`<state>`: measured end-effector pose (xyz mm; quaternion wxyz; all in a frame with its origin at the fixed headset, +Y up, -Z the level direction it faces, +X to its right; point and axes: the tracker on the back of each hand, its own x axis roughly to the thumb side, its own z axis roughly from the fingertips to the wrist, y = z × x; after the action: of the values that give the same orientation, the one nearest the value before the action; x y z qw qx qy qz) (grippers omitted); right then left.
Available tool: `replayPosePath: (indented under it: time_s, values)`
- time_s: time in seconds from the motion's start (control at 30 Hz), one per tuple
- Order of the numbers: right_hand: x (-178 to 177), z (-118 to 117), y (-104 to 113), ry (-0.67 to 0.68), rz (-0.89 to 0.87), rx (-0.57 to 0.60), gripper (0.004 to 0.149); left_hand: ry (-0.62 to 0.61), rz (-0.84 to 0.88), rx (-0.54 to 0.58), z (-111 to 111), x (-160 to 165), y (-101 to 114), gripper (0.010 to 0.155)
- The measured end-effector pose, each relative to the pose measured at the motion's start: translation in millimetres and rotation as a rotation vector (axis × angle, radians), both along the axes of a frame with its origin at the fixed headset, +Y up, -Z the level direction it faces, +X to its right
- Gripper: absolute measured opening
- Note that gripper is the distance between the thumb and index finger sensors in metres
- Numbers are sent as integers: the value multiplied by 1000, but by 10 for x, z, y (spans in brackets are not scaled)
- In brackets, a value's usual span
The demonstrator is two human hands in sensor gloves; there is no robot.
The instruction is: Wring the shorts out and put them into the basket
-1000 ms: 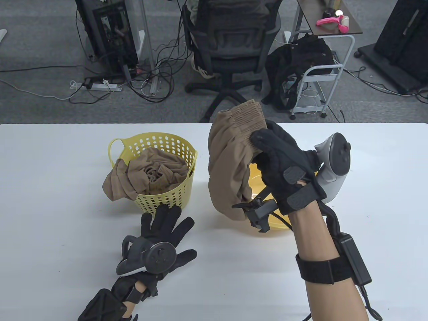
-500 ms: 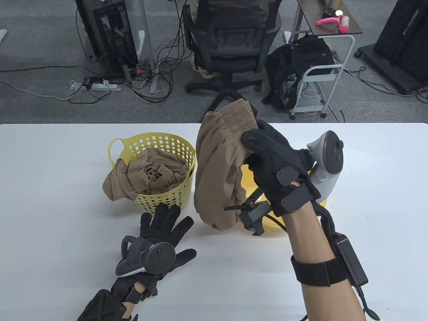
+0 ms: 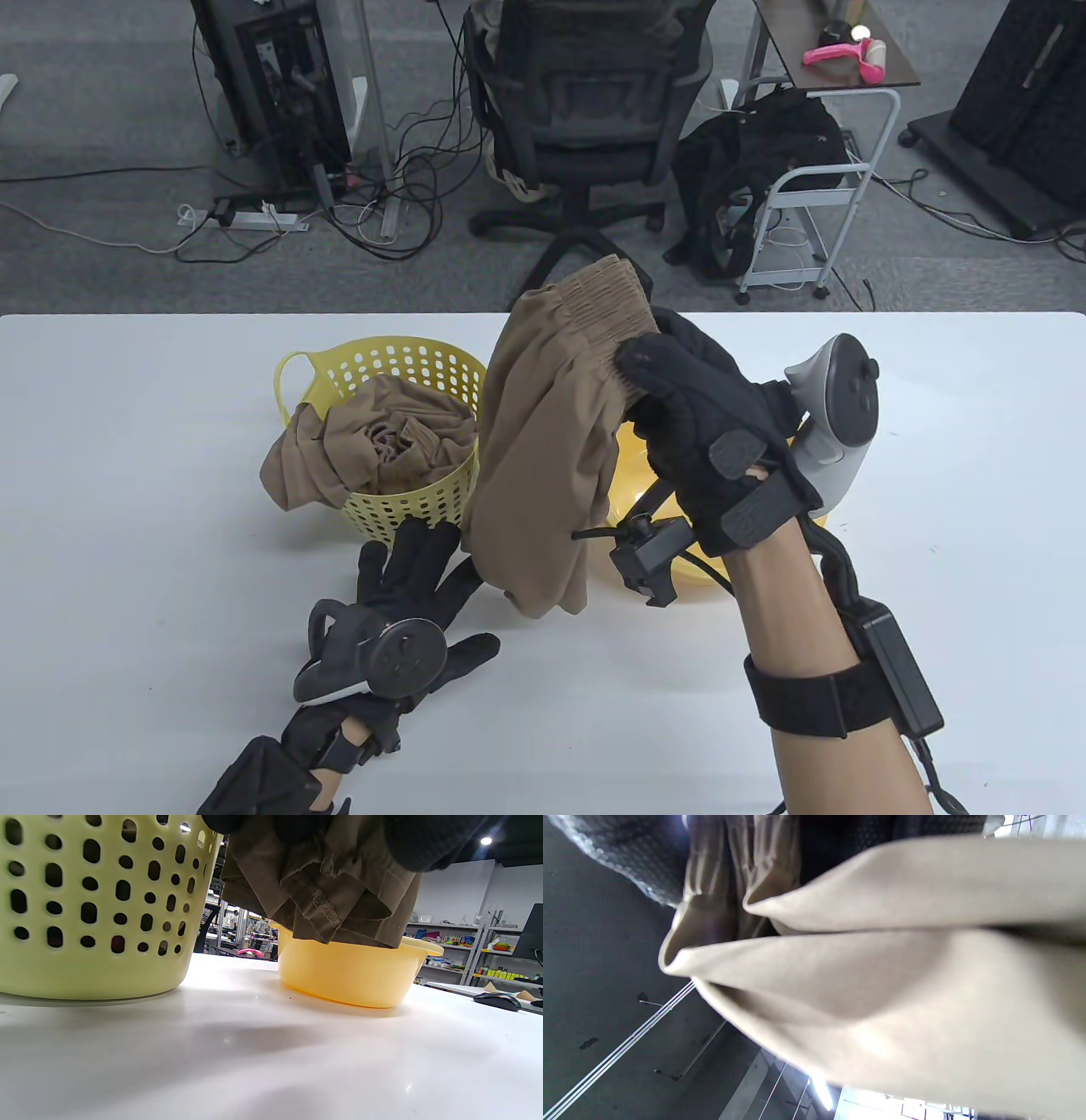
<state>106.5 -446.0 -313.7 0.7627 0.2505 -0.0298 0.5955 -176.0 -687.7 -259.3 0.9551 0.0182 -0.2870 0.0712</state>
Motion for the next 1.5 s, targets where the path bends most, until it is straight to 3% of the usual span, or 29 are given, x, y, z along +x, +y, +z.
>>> replayPosePath:
  time_s: [0.53,0.73,1.03,1.3,1.5]
  values:
    - [107,1,-100,-27,46,-14,68,20,28,-1,-8,-16,17,79]
    - [126,22,-111,-26,58,-17,68,45,104,6,-11,-66,67,98]
    - [143,67,-169,-3,51,-30,68,-20,307,-116,-56,106,25,132]
    - [-53,105,-194,59,45,-33,68,-72,446,-293,-219,290,-46,147]
    - [-291,116,-210,128,22,-41,68,-68,590,-316,-226,391,-74,148]
